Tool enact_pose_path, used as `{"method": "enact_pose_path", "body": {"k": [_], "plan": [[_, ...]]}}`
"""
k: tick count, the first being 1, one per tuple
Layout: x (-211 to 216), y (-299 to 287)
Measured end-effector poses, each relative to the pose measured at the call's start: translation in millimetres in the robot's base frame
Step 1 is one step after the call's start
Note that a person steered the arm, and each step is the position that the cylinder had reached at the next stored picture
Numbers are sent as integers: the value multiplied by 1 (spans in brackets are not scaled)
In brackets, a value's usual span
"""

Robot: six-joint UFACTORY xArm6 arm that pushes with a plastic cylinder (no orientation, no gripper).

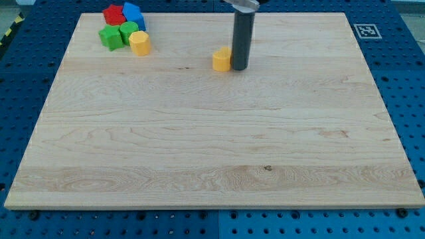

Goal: Slide the yellow heart to the yellow hexagon

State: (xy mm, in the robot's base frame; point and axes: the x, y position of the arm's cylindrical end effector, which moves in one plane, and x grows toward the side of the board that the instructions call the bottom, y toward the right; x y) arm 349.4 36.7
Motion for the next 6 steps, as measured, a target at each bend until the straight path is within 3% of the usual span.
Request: {"method": "enact_pose_path", "body": {"k": [3, 6], "plan": [[-56, -86], [-38, -58]]}}
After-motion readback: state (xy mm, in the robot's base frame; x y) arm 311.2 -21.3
